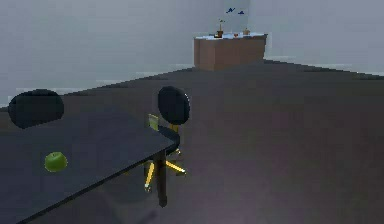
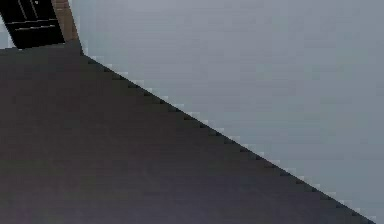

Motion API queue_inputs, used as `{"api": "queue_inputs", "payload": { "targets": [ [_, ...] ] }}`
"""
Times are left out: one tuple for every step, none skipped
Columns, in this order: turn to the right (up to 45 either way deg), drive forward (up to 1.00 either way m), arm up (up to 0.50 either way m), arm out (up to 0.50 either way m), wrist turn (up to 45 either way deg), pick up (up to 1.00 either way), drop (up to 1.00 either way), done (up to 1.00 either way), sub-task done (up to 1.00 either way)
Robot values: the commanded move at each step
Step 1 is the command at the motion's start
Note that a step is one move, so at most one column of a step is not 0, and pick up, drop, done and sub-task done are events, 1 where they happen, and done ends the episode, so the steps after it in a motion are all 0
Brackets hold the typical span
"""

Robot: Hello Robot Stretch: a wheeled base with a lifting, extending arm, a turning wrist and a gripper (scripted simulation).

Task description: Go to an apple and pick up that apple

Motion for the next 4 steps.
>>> {"api": "queue_inputs", "payload": {
  "targets": [
    [-6.0,0.00,0.00,0.00,0.0,0.00,0.00,0.00,0.00],
    [0.0,0.20,0.00,0.00,0.0,0.00,0.00,0.00,0.00],
    [-45.0,0.00,0.00,0.00,0.0,0.00,0.00,0.00,0.00],
    [-45.0,0.00,0.00,0.00,0.0,0.00,0.00,0.00,0.00]
  ]
}}
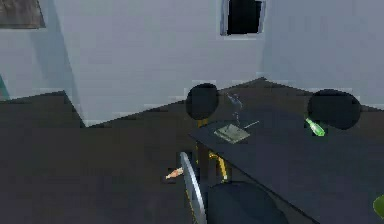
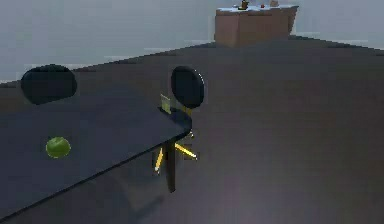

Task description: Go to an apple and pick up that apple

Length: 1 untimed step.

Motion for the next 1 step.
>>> {"api": "queue_inputs", "payload": {
  "targets": [
    [-33.0,0.00,0.00,0.00,0.0,0.00,0.00,0.00,0.00]
  ]
}}
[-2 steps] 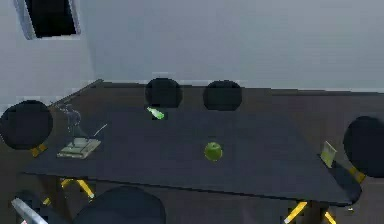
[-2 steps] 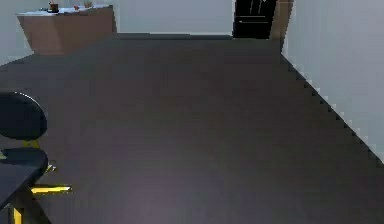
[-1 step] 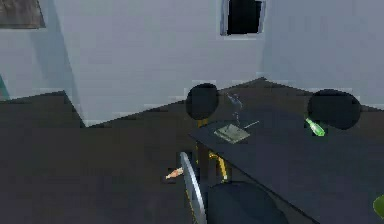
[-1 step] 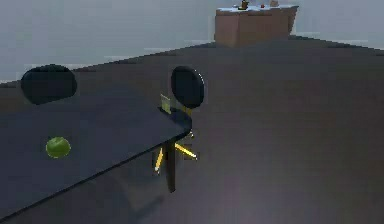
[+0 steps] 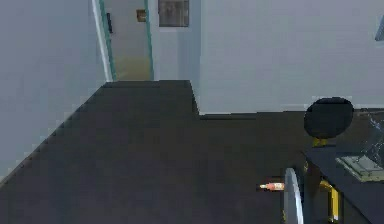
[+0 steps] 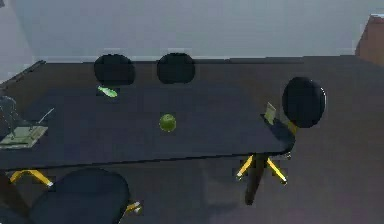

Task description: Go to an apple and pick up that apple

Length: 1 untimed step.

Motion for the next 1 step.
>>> {"api": "queue_inputs", "payload": {
  "targets": [
    [45.0,0.00,0.00,0.00,0.0,0.00,0.00,0.00,0.00]
  ]
}}
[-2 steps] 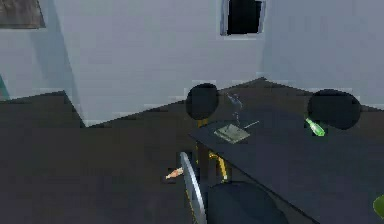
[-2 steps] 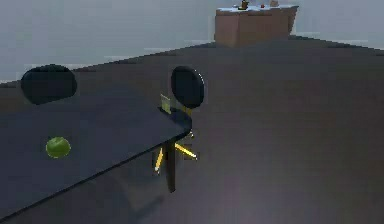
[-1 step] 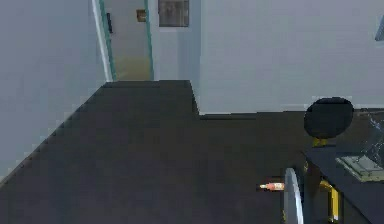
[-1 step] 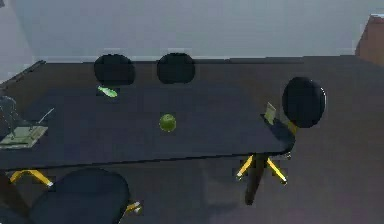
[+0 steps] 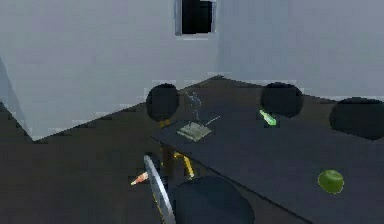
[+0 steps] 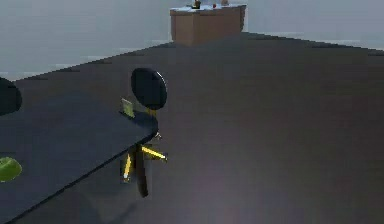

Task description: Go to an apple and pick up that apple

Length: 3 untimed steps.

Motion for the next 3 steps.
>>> {"api": "queue_inputs", "payload": {
  "targets": [
    [45.0,0.00,0.00,0.00,0.0,0.00,0.00,0.00,0.00],
    [3.0,0.00,0.00,0.00,0.0,0.00,0.00,0.00,0.00],
    [0.0,0.55,0.00,0.00,0.0,0.00,0.00,0.00,0.00]
  ]
}}
